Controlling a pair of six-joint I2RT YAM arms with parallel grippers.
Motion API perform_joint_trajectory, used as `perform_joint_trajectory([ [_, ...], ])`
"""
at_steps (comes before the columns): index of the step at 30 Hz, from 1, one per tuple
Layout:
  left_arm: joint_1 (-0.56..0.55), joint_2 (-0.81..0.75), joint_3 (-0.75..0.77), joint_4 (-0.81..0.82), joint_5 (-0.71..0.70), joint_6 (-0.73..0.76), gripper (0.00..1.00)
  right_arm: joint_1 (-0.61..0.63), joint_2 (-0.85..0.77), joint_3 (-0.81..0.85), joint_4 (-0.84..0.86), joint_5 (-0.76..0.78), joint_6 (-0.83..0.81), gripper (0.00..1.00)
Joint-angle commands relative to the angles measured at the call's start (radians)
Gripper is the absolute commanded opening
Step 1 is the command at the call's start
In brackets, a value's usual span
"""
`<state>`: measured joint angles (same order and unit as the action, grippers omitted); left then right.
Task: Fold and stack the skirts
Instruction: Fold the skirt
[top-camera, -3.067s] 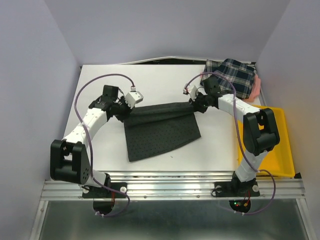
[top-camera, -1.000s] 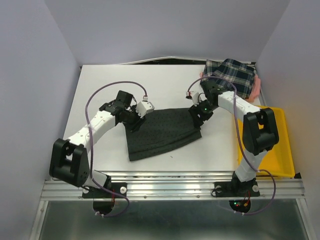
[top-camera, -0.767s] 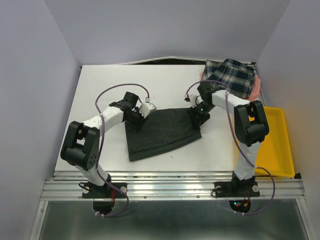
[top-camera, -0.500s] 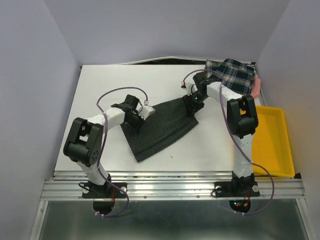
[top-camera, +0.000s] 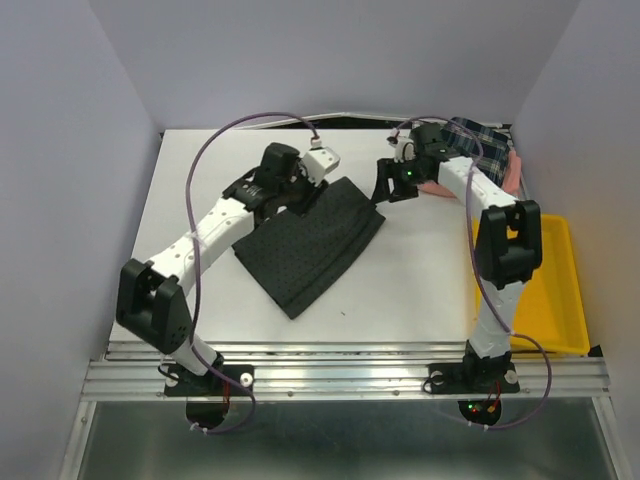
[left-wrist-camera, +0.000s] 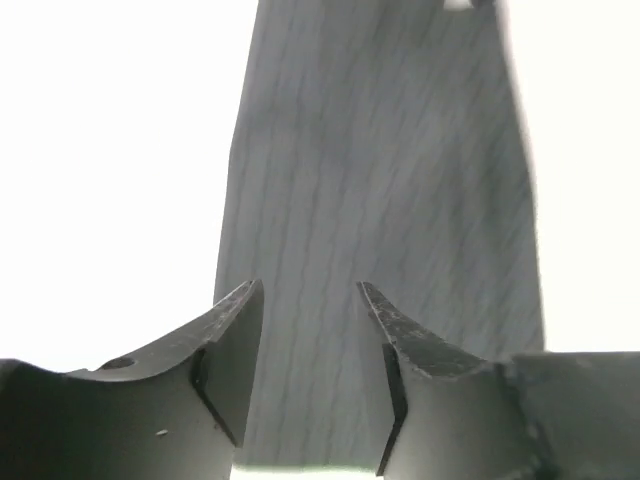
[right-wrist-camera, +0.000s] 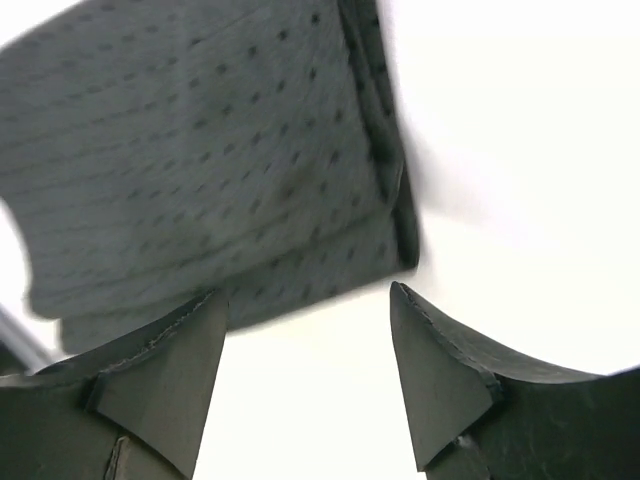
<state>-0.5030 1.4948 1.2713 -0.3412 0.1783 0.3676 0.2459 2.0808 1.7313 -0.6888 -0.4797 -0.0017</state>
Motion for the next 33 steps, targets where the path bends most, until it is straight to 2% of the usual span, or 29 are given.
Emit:
perform_joint_trajectory([
  [1, -0.110, 0.172, 0.129, 0.014, -0.065, -0.122, 0.48, -0.051, -0.166, -0.151, 0.095, -0.144, 0.201, 0.68],
  [6, -0.157, 0.326, 0.281, 0.033, -0.028, -0.186, 0.40, -0.051, -0.176, -0.404, 0.253, -0.226, 0.359, 0.62],
  [13, -0.189, 0.498, 0.417, 0.007, -0.002, -0.177, 0.43, -0.060, -0.148, -0.564, 0.523, -0.197, 0.503, 0.56],
  [21, -0.203, 0.568, 0.436, -0.015, -0.002, -0.145, 0.43, -0.060, -0.108, -0.616, 0.609, -0.160, 0.554, 0.52],
  [26, -0.206, 0.601, 0.457, -0.036, 0.013, -0.124, 0.58, -0.060, -0.081, -0.636, 0.627, -0.129, 0.557, 0.47],
  [28, -0.207, 0.617, 0.467, -0.036, 0.021, -0.125, 0.60, -0.060, -0.074, -0.636, 0.630, -0.116, 0.554, 0.42],
  [33, -0.212, 0.662, 0.511, -0.051, 0.024, -0.119, 0.58, -0.060, -0.051, -0.635, 0.634, -0.112, 0.559, 0.35],
])
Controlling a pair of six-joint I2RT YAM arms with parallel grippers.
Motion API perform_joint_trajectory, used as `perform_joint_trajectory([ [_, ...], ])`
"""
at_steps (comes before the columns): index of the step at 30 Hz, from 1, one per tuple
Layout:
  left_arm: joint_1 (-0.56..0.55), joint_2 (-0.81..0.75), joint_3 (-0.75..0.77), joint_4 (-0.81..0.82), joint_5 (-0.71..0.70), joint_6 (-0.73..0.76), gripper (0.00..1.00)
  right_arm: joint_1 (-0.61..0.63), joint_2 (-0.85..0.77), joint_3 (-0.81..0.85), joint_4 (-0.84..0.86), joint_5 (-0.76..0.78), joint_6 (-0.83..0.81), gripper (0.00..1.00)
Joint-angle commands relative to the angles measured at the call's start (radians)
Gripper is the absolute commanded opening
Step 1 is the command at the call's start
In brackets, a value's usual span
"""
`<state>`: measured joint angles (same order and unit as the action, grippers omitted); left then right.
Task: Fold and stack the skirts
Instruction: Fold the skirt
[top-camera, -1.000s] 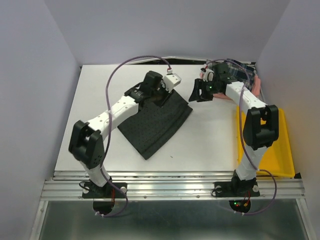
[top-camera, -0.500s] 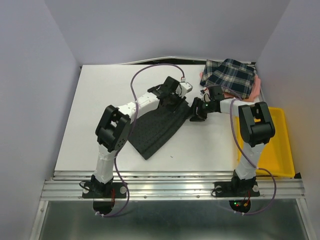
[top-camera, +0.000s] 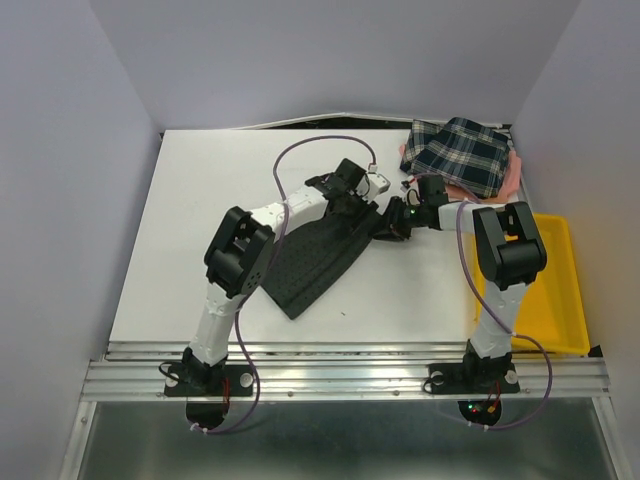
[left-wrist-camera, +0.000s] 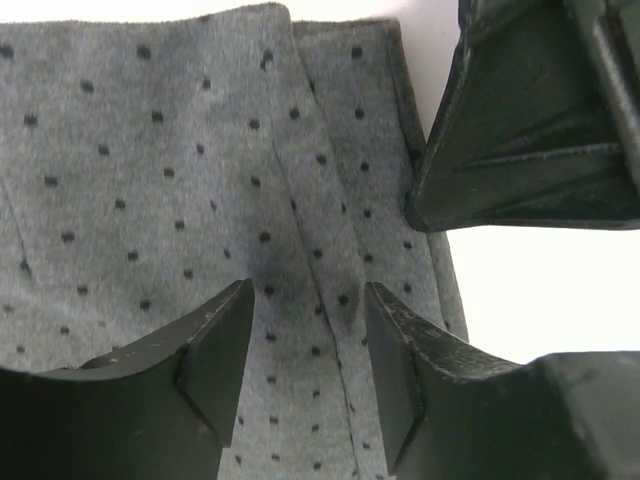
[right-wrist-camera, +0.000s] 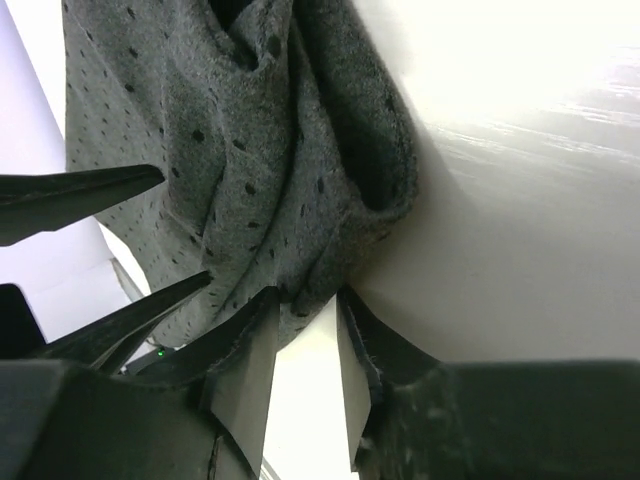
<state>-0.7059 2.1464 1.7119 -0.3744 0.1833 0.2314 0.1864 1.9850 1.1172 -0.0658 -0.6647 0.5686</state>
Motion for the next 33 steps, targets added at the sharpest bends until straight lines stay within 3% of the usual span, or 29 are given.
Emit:
perform_joint_trajectory([
  [1, -0.009, 0.027, 0.075, -0.023, 0.022, 0.019, 0.58, -0.001, 0.046, -0.022, 0.011, 0.067, -0.012, 0.34],
  [8, -0.010, 0.043, 0.072, -0.038, 0.059, 0.020, 0.42, -0.001, 0.052, -0.023, 0.014, 0.070, -0.012, 0.24],
  [12, -0.009, 0.043, 0.063, -0.040, 0.067, 0.020, 0.42, -0.001, 0.052, -0.031, 0.015, 0.070, -0.012, 0.22],
  [16, -0.009, 0.053, 0.060, -0.041, 0.074, 0.013, 0.52, -0.001, 0.046, -0.036, 0.014, 0.074, -0.016, 0.19],
  [26, -0.009, 0.044, 0.046, -0.049, 0.065, -0.009, 0.00, -0.001, 0.057, -0.033, 0.017, 0.073, -0.009, 0.14],
  [33, -0.010, -0.036, 0.011, -0.084, 0.085, -0.001, 0.00, -0.001, 0.061, -0.037, 0.018, 0.079, -0.003, 0.06],
])
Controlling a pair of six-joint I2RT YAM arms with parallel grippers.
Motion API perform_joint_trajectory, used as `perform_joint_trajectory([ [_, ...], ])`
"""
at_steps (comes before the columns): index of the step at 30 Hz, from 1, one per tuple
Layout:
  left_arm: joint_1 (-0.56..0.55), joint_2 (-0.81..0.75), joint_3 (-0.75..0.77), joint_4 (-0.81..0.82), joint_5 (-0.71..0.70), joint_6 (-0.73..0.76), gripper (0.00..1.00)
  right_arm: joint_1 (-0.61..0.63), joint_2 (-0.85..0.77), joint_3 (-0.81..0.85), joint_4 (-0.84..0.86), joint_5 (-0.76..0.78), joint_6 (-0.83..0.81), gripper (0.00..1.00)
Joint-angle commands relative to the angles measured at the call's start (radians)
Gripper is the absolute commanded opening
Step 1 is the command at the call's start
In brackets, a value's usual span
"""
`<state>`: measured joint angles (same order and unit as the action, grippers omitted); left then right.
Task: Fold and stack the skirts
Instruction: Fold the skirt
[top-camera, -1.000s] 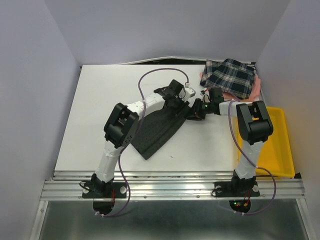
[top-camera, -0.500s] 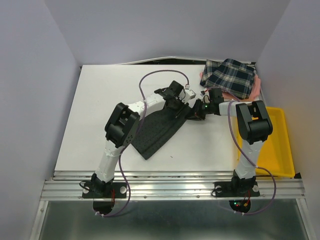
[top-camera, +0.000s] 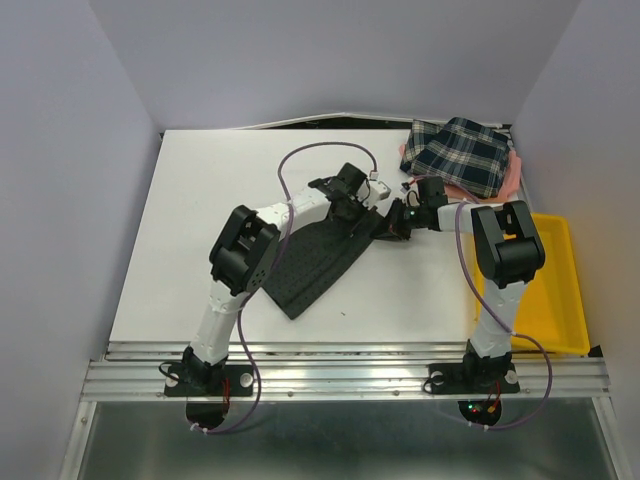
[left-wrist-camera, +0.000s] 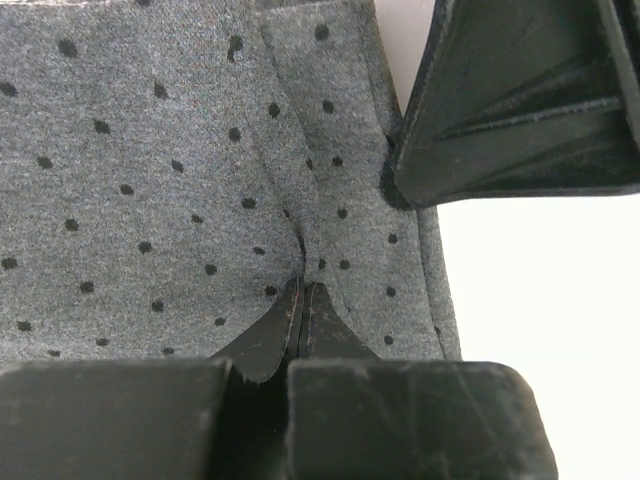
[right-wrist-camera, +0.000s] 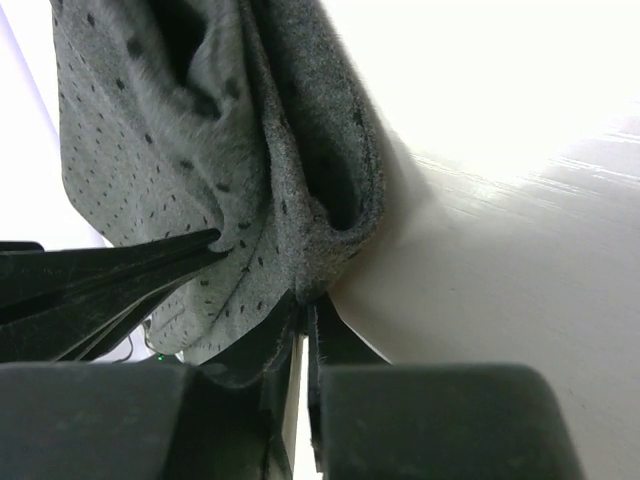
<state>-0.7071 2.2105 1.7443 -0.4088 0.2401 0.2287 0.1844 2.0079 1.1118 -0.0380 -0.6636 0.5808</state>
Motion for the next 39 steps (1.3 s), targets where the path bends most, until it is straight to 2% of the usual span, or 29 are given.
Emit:
perform_joint_trajectory([
  [1, -0.009, -0.103, -0.025, -0.059, 0.034, 0.001, 0.00, 0.001, 0.038, -0.033, -0.007, 0.078, -0.012, 0.05],
  [2, -0.011, -0.106, -0.028, -0.065, 0.044, 0.001, 0.00, 0.001, 0.040, -0.033, -0.003, 0.075, -0.012, 0.01],
  [3, -0.011, -0.113, -0.034, -0.071, 0.045, 0.000, 0.00, 0.001, 0.041, -0.032, -0.003, 0.075, -0.009, 0.01],
  [39, -0.055, -0.100, 0.040, -0.065, 0.108, -0.034, 0.00, 0.001, 0.042, -0.044, -0.003, 0.085, -0.006, 0.01],
])
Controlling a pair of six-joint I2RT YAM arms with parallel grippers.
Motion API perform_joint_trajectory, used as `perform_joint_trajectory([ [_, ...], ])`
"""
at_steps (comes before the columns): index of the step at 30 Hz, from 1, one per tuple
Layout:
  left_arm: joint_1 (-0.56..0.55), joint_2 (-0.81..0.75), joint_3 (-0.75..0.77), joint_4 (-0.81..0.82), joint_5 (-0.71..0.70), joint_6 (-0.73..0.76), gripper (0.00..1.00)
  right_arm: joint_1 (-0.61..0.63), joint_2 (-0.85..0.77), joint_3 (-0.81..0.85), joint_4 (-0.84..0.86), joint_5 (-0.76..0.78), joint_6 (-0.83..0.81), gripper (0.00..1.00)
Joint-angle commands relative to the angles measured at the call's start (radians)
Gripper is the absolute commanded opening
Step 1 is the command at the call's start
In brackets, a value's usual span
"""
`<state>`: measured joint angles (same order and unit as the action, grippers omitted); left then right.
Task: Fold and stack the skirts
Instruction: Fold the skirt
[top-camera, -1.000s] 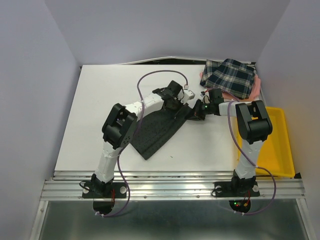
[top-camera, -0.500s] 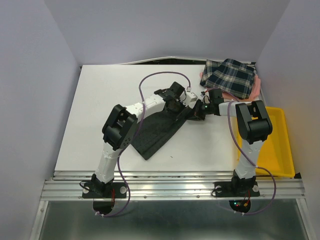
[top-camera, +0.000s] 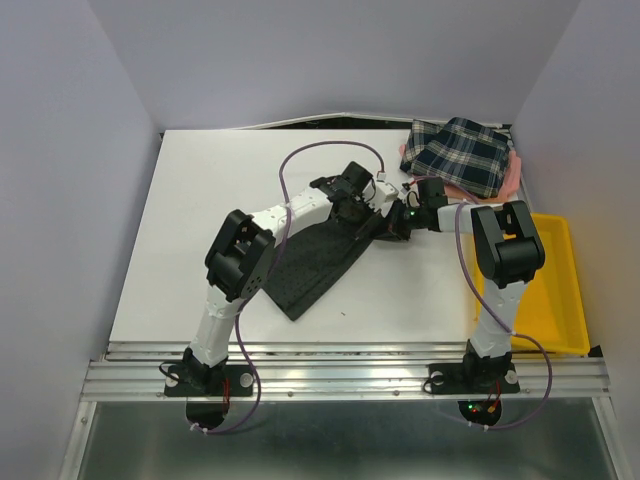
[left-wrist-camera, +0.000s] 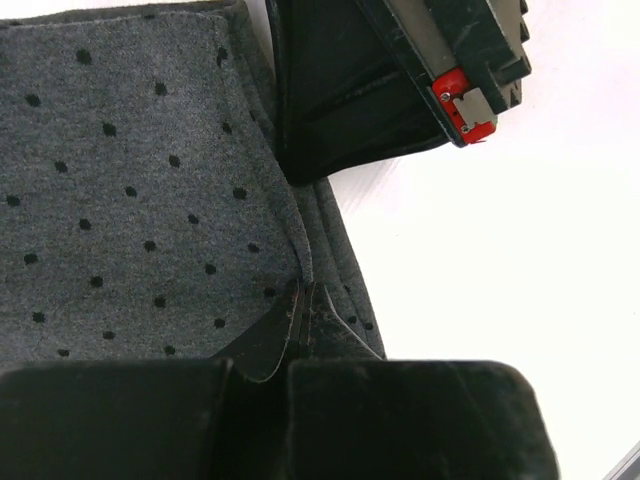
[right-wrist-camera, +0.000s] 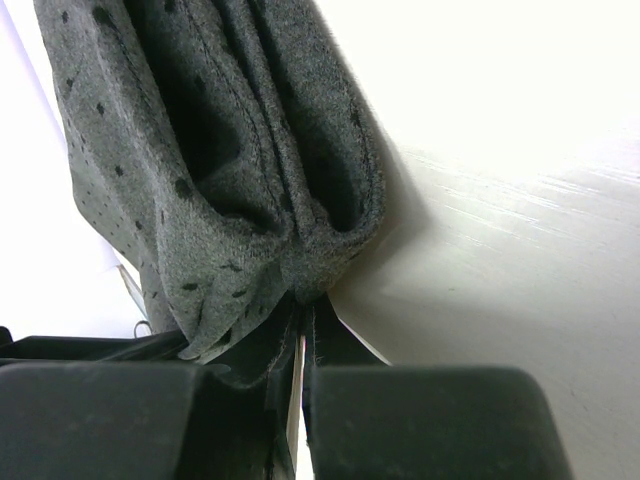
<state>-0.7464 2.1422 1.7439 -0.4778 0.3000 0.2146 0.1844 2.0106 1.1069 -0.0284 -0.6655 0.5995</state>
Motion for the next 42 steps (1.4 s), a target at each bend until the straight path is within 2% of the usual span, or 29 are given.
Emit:
perform_joint_trajectory([
  [1, -0.016, -0.031, 0.037, 0.005, 0.050, -0.017, 0.00, 0.001, 0.039, -0.039, -0.013, 0.087, -0.024, 0.01],
  [8, -0.014, 0.025, 0.049, 0.001, 0.091, -0.014, 0.00, 0.001, 0.030, -0.038, -0.015, 0.106, -0.027, 0.01],
  [10, -0.013, 0.051, 0.063, -0.010, 0.088, -0.012, 0.11, 0.001, 0.031, -0.029, -0.019, 0.113, -0.030, 0.01],
  [11, -0.005, 0.059, 0.069, -0.016, 0.091, -0.012, 0.22, 0.001, 0.033, -0.016, -0.024, 0.118, -0.033, 0.01],
  [13, 0.002, 0.062, 0.074, -0.016, 0.100, -0.018, 0.34, 0.001, 0.042, -0.001, -0.031, 0.122, -0.040, 0.01],
  [14, 0.007, 0.059, 0.078, -0.013, 0.094, -0.018, 0.47, 0.001, 0.045, 0.017, -0.041, 0.124, -0.043, 0.01],
  [16, 0.016, 0.050, 0.088, -0.021, 0.093, -0.015, 0.52, 0.001, 0.053, 0.031, -0.048, 0.122, -0.050, 0.01],
  [21, 0.047, -0.066, 0.051, -0.035, 0.110, 0.017, 0.56, -0.008, 0.071, 0.073, -0.074, 0.133, -0.069, 0.01],
  [23, 0.056, -0.175, 0.007, -0.027, 0.102, 0.035, 0.56, -0.008, 0.080, 0.103, -0.080, 0.141, -0.084, 0.01],
  [27, 0.064, -0.341, -0.180, -0.039, 0.048, 0.042, 0.56, -0.008, 0.102, 0.189, -0.102, 0.165, -0.121, 0.04],
  [29, 0.071, -0.415, -0.254, -0.050, 0.011, 0.036, 0.56, -0.008, 0.112, 0.254, -0.111, 0.173, -0.156, 0.16],
  [31, 0.088, -0.461, -0.374, -0.056, -0.001, 0.028, 0.55, -0.008, 0.135, 0.301, -0.151, 0.173, -0.182, 0.35],
  [32, 0.093, -0.510, -0.450, -0.045, -0.025, 0.025, 0.55, -0.008, 0.142, 0.335, -0.172, 0.167, -0.190, 0.56],
  [33, 0.093, -0.534, -0.451, -0.042, -0.038, 0.020, 0.55, -0.017, 0.148, 0.352, -0.198, 0.162, -0.202, 0.61],
  [35, 0.093, -0.600, -0.573, -0.029, -0.042, 0.003, 0.55, -0.017, 0.137, 0.352, -0.249, 0.168, -0.231, 0.66],
  [37, 0.091, -0.639, -0.622, -0.016, -0.039, -0.014, 0.54, -0.017, 0.096, 0.306, -0.261, 0.188, -0.231, 0.66],
  [39, 0.090, -0.692, -0.671, 0.017, -0.038, -0.035, 0.51, -0.017, 0.000, 0.236, -0.265, 0.185, -0.207, 0.61],
  [42, 0.081, -0.748, -0.765, 0.048, -0.021, -0.060, 0.51, -0.007, -0.165, -0.015, -0.202, 0.153, -0.133, 0.58],
])
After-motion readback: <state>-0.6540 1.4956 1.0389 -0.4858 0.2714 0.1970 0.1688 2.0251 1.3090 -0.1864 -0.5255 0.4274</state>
